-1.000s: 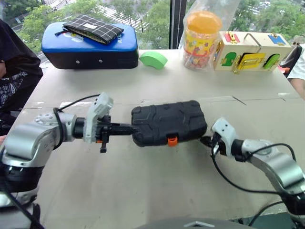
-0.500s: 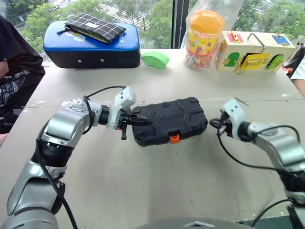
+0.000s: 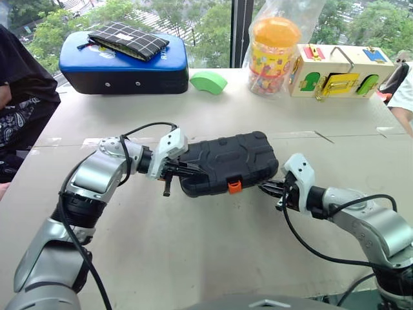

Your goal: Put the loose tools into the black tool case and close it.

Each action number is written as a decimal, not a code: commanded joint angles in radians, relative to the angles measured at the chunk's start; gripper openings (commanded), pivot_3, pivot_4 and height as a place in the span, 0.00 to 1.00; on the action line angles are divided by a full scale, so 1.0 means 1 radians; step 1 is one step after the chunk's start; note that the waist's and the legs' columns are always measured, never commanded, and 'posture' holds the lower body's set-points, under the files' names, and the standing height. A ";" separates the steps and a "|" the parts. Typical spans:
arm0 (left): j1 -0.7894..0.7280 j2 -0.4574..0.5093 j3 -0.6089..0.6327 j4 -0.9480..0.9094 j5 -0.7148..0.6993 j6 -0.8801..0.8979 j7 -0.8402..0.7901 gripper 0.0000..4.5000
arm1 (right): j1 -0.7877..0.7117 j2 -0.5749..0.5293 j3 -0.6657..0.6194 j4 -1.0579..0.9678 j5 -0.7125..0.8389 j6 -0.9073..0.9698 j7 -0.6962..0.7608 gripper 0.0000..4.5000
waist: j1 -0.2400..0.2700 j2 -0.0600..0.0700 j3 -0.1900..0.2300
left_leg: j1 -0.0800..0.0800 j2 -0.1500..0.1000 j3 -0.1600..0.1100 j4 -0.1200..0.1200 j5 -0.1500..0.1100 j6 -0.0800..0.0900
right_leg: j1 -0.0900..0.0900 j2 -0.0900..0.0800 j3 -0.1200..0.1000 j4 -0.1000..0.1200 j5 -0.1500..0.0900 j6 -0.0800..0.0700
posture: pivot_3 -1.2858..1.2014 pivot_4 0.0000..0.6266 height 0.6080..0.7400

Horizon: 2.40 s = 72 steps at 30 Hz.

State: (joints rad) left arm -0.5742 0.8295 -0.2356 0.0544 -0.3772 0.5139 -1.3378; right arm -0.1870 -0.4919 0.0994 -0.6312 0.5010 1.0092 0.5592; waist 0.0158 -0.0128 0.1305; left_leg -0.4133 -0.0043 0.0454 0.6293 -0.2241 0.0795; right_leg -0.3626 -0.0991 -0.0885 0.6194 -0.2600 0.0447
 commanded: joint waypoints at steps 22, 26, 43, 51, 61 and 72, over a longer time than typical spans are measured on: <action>0.082 0.003 -0.006 -0.070 0.051 0.072 0.039 0.01 | -0.180 0.004 0.251 0.250 -0.122 -0.212 0.154 0.00 | -0.004 0.002 -0.004 | 0.001 0.000 0.000 0.000 0.000 0.001 | -0.001 -0.001 0.000 0.002 0.000 0.000 | 0.52 0.24 1.00; 0.077 -0.001 -0.005 -0.071 0.052 0.082 0.041 0.01 | -0.184 0.001 0.245 0.253 -0.125 -0.222 0.160 0.00 | -0.004 0.001 -0.005 | 0.001 0.000 0.000 0.000 -0.001 0.000 | -0.001 -0.001 0.000 0.002 0.000 0.000 | 0.52 0.24 1.00; 0.072 -0.031 -0.006 -0.056 0.053 0.076 0.050 0.01 | -0.133 0.014 -0.013 0.079 0.141 -0.124 0.187 0.00 | 0.002 0.004 -0.003 | -0.001 -0.001 0.000 0.000 -0.002 -0.003 | -0.001 -0.002 0.000 0.002 0.000 0.000 | 0.52 0.24 1.00; 0.085 -0.055 0.033 -0.087 0.005 0.100 0.056 0.01 | 0.034 -0.177 0.023 0.057 0.066 -0.061 0.135 0.00 | -0.001 0.003 -0.003 | -0.001 -0.002 0.000 0.000 -0.004 -0.001 | -0.001 -0.005 0.000 0.000 0.000 0.000 | 0.52 0.24 1.00; 0.041 0.000 0.146 -0.137 -0.150 0.230 0.002 0.01 | -0.082 -0.109 0.008 0.247 -0.030 -0.103 0.025 0.00 | -0.003 0.002 0.002 | -0.003 -0.002 0.000 -0.001 0.000 0.000 | -0.002 -0.006 -0.005 -0.002 0.000 0.000 | 0.52 0.24 1.00; -0.077 -0.035 0.082 -0.073 -0.082 0.187 0.029 0.01 | -0.294 0.004 0.027 0.526 -0.155 -0.204 -0.007 0.00 | -0.009 0.001 0.007 | -0.002 -0.002 0.002 0.000 0.002 -0.002 | -0.003 -0.006 -0.006 0.000 0.002 0.003 | 0.52 0.24 1.00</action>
State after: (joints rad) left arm -0.6280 0.7967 -0.1562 -0.0230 -0.4684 0.7149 -1.3045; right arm -0.4657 -0.4972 0.1431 -0.1002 0.3503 0.8400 0.5482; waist 0.0070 -0.0122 0.1371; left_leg -0.4154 -0.0063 0.0472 0.6284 -0.2218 0.0770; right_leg -0.3655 -0.1049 -0.0951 0.6197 -0.2580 0.0483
